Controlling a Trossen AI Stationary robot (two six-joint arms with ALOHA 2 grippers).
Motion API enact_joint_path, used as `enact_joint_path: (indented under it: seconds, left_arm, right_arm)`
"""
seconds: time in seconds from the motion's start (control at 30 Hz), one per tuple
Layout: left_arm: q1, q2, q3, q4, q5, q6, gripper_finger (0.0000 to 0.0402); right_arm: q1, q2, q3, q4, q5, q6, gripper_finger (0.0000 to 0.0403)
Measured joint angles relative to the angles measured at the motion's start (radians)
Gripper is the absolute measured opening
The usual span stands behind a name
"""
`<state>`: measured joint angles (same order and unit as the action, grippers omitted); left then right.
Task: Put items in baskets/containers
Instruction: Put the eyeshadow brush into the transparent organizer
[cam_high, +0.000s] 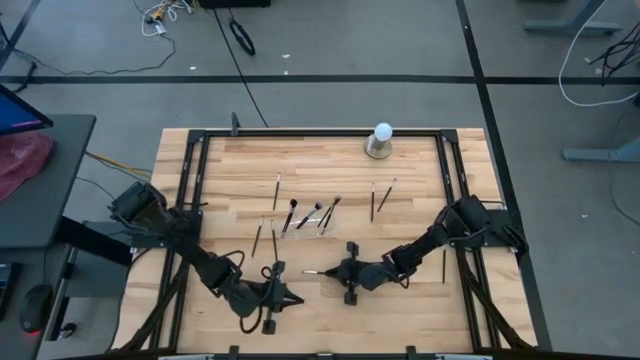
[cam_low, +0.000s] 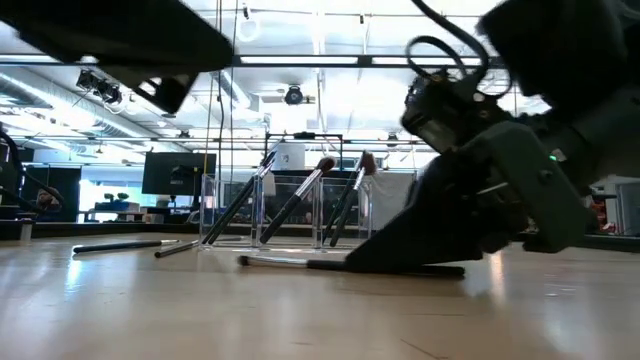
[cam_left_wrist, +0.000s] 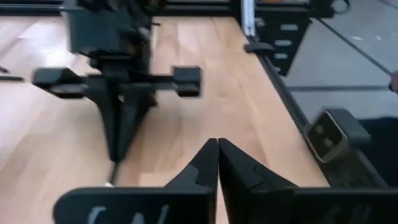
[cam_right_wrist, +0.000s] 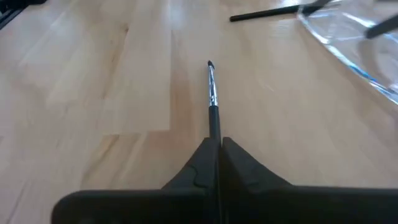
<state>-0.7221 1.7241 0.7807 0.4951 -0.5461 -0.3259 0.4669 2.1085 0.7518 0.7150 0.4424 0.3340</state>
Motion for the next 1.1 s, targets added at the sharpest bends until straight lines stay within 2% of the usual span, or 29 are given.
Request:
enact_joint_path:
  seconds: [0.1, 0.37, 0.5, 0.57, 0.67, 0.8, 0.97, 1.1]
  left_arm:
    - [-0.012, 0.000, 0.000, 0.001, 0.002, 0.005, 0.0051]
    - [0.004, 0.004, 0.000, -0.016, 0.000, -0.003, 0.0168]
    - [0.025, 0.014, -0.001, -0.016, 0.000, -0.004, 0.0202]
    - [0.039, 0.032, -0.001, -0.007, -0.019, -0.004, 0.0208]
    - [0.059, 0.073, -0.002, 0.062, -0.057, 0.018, 0.0209]
    - [0.081, 0.137, -0.002, 0.308, -0.076, 0.165, 0.0200]
    - [0.082, 0.188, -0.002, 0.572, -0.033, 0.366, 0.0185]
    - [0.064, 0.189, -0.002, 0.622, -0.008, 0.397, 0.0172]
  right_arm:
    - [0.021, 0.001, -0.061, 0.140, 0.031, 0.006, 0.0006]
    - [0.121, 0.006, -0.191, 0.546, 0.180, -0.002, 0.0005]
    - [0.165, 0.006, -0.217, 0.739, 0.198, -0.076, 0.0005]
    - [0.184, 0.004, -0.212, 0.813, 0.195, -0.135, 0.0005]
    - [0.200, -0.003, -0.178, 0.829, 0.166, -0.195, 0.0005]
    - [0.203, -0.010, -0.109, 0.831, 0.096, -0.259, 0.0005]
    - [0.204, -0.011, -0.050, 0.831, 0.069, -0.335, 0.0006]
    - [0.204, -0.011, -0.046, 0.831, 0.061, -0.343, 0.0006]
